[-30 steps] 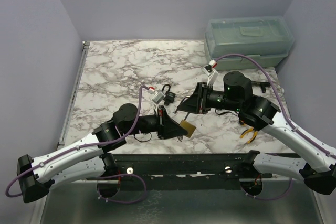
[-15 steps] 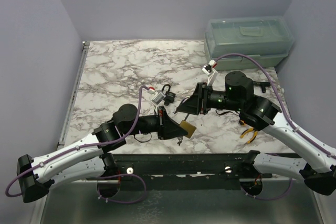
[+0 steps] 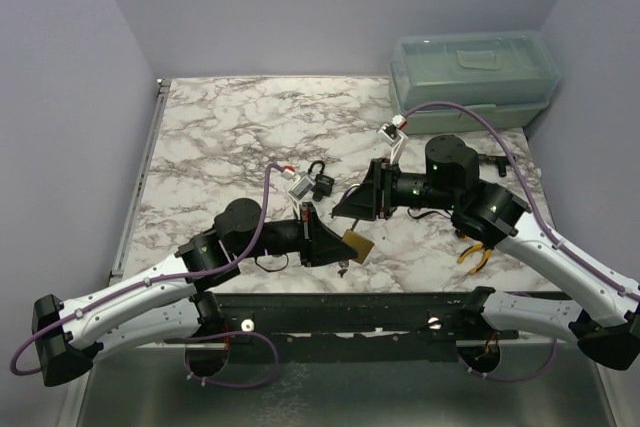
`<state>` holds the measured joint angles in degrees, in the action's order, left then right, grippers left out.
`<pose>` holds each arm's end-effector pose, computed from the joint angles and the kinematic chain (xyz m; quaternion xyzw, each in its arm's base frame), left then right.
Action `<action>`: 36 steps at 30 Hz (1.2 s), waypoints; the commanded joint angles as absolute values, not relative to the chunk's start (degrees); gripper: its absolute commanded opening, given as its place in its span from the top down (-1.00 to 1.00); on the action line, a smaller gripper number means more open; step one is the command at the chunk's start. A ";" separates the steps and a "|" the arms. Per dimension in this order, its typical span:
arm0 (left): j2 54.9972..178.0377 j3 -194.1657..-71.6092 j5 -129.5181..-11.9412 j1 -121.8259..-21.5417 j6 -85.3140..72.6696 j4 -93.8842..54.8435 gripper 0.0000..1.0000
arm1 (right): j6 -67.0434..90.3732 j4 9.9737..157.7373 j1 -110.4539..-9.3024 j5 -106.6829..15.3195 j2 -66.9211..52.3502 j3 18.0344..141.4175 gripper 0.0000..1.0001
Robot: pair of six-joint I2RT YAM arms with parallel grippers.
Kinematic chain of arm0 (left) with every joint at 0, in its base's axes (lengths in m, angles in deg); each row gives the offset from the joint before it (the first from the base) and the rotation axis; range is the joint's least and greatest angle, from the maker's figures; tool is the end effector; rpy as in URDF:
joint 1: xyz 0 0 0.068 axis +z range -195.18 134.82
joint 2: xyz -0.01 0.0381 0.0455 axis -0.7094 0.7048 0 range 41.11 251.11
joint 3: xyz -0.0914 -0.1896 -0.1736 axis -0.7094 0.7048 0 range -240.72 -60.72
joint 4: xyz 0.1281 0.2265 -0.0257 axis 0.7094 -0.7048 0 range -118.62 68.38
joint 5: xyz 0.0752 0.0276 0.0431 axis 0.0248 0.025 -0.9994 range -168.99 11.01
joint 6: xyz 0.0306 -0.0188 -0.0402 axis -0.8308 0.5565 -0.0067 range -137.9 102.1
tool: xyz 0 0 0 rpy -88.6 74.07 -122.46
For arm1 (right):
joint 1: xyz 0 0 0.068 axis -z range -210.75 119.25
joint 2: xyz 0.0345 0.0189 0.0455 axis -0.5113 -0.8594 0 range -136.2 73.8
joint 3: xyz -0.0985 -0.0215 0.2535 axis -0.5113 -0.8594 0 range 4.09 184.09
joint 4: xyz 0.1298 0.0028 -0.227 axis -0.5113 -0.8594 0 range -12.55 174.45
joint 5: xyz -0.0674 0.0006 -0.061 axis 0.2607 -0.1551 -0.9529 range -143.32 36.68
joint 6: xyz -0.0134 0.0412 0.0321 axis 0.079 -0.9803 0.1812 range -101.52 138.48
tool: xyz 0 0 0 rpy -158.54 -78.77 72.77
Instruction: Unlock with the key
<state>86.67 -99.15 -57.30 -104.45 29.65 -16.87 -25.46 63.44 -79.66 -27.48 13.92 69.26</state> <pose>0.0872 -0.1724 0.3268 0.2019 0.6918 -0.6268 0.2963 0.1383 0.1820 0.3955 -0.1686 0.7704 0.5492 0.2765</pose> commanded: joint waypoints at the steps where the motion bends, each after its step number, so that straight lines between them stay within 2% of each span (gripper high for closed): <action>1: 86.31 -99.09 -57.68 -104.43 30.17 -13.10 1.00 | -25.04 66.78 -80.06 -22.71 13.24 68.03 0.20; 4: 86.20 -99.06 -58.05 -104.42 30.01 -13.09 1.00 | -24.94 66.52 -80.06 -23.41 13.10 67.54 0.29; 11: 86.11 -98.54 -59.05 -104.34 30.20 -13.16 1.00 | -24.98 66.74 -80.06 -23.77 13.76 66.71 0.87; 14: 86.16 -97.86 -59.32 -104.25 30.80 -13.44 0.99 | -25.24 66.98 -80.06 -25.08 14.63 66.13 0.99; 16: 86.05 -97.16 -58.71 -104.17 31.51 -13.23 0.74 | -25.37 67.20 -80.06 -25.89 15.29 65.78 0.99; 19: 85.34 -95.61 -57.79 -104.16 32.11 -13.39 0.08 | -25.83 67.27 -80.06 -28.08 16.48 65.00 0.99; 23: 82.52 -93.33 -58.55 -104.07 32.11 -17.17 -0.43 | -26.33 65.19 -80.05 -32.96 17.57 64.56 0.99; 31: 74.14 -91.58 -64.46 -104.08 30.25 -33.32 -0.94 | -30.44 61.70 -80.05 -46.96 20.92 60.29 0.99; 36: 69.83 -95.42 -70.46 -104.05 26.67 -44.45 -0.97 | -33.39 61.77 -80.03 -52.64 22.11 55.43 0.99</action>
<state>72.90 -92.03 -63.79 -104.12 30.43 -32.32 -29.44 60.97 -79.87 -45.22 20.63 57.91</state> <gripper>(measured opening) 0.985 0.071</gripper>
